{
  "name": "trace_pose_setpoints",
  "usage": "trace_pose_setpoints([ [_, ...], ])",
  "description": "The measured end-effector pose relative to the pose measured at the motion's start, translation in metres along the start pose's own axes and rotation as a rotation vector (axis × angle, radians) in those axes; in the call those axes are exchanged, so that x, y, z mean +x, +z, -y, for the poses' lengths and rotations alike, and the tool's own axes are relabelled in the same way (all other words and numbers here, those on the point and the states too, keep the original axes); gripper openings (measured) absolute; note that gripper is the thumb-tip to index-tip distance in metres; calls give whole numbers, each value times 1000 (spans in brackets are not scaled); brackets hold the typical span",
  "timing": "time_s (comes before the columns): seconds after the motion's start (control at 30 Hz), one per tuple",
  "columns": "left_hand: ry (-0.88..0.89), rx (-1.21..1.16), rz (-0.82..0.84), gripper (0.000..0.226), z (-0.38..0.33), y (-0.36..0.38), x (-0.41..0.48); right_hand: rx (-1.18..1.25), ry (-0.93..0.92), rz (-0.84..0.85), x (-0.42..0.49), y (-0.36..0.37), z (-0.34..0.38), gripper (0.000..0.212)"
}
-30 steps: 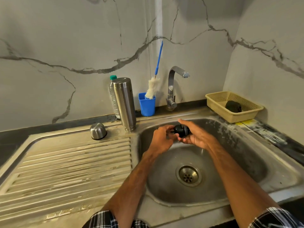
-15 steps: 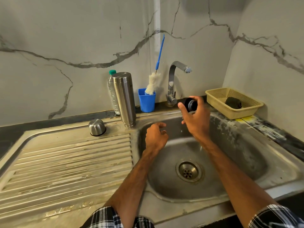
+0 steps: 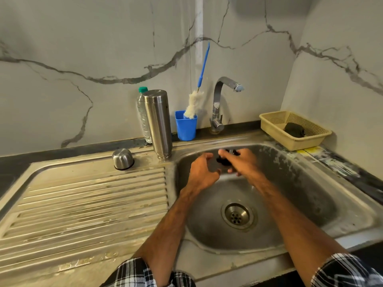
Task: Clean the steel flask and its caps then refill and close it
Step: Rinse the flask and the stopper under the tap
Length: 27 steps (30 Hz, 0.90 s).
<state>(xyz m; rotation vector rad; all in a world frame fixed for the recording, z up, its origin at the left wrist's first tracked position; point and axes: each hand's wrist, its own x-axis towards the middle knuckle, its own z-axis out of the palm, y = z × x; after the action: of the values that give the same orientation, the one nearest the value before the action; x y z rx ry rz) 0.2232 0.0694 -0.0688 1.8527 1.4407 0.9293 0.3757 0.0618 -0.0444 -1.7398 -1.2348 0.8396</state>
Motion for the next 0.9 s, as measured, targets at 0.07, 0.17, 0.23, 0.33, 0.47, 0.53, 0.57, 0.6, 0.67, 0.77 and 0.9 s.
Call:
trace_pose_setpoints([
  [0.07, 47, 8, -6, 70, 0, 2, 1, 165, -15, 33, 2, -4, 3, 48],
  [0.17, 134, -44, -76, 57, -1, 4, -1, 314, 59, 190, 1, -4, 1, 52],
  [0.23, 182, -73, -106, 51, -1, 2, -2, 418, 97, 260, 1, -6, 0, 52],
  [0.33, 219, -67, -121, 47, -2, -2, -3, 532, 135, 308, 4, -14, -1, 54],
  [0.47, 238, -57, -112, 47, -2, -3, -3, 556, 145, 299, 5, -14, -3, 55],
  [0.53, 247, -51, -107, 47, -1, -3, -2, 505, 131, 293, 6, -12, -3, 52],
  [0.57, 253, -44, -112, 47, 0, -4, -3, 476, 118, 285, 6, -11, -4, 51],
  [0.6, 262, -33, -126, 45, -1, -4, -3, 460, 107, 277, 7, -9, -4, 50],
  [0.67, 283, -7, -165, 42, -3, -5, -3, 465, 93, 251, 5, -5, -3, 49],
  [0.77, 279, 27, -195, 36, -8, -4, -3, 513, 94, 184, 3, -2, 1, 46],
  [0.9, 247, 30, -218, 21, -10, 1, -1, 559, 111, 94, 5, 2, 2, 46],
])
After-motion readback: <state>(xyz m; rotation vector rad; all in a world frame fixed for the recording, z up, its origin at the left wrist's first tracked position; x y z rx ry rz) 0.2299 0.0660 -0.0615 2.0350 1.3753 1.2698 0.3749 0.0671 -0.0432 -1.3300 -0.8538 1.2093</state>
